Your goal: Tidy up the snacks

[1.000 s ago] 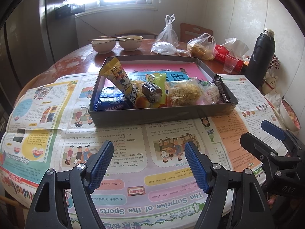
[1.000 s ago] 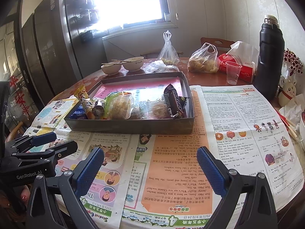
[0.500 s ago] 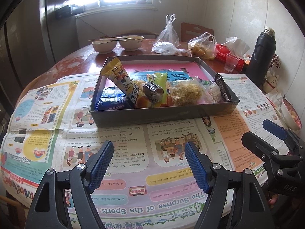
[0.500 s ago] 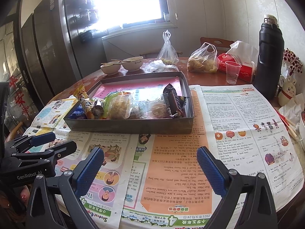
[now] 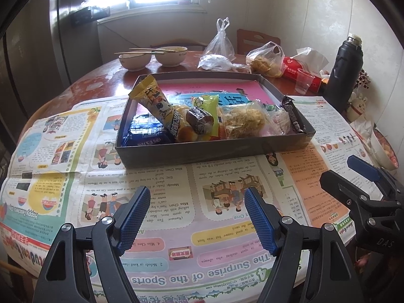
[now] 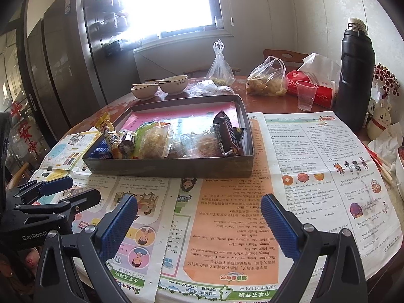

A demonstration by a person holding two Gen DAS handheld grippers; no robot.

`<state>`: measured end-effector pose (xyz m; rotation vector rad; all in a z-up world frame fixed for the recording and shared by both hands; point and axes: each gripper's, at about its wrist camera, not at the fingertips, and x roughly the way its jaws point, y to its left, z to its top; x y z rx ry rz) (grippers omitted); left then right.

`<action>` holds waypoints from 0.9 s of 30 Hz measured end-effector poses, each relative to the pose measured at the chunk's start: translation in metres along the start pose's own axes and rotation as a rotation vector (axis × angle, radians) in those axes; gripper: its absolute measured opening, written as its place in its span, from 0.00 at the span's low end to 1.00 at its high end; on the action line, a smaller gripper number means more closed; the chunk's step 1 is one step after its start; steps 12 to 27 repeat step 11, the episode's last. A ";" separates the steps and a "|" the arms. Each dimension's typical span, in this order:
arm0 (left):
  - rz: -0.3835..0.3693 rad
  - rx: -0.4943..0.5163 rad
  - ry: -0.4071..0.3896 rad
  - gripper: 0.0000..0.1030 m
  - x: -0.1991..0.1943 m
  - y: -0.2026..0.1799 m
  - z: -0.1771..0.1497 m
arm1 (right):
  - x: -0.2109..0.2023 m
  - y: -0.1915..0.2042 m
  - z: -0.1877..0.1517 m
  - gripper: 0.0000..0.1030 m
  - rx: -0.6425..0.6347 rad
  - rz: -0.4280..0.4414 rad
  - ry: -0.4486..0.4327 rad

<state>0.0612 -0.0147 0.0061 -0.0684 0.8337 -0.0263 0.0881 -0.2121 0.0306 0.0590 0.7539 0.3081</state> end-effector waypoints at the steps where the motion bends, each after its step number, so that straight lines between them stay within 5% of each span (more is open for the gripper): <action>1: -0.007 0.001 -0.007 0.76 0.000 0.000 0.001 | 0.000 -0.001 0.000 0.96 0.002 -0.001 -0.001; 7: -0.069 -0.038 -0.028 0.76 0.002 0.015 0.009 | 0.006 -0.023 0.006 0.96 0.050 -0.015 0.009; 11: 0.011 -0.100 -0.019 0.76 0.010 0.055 0.024 | 0.016 -0.059 0.020 0.99 0.117 -0.054 0.016; 27: 0.011 -0.100 -0.019 0.76 0.010 0.055 0.024 | 0.016 -0.059 0.020 0.99 0.117 -0.054 0.016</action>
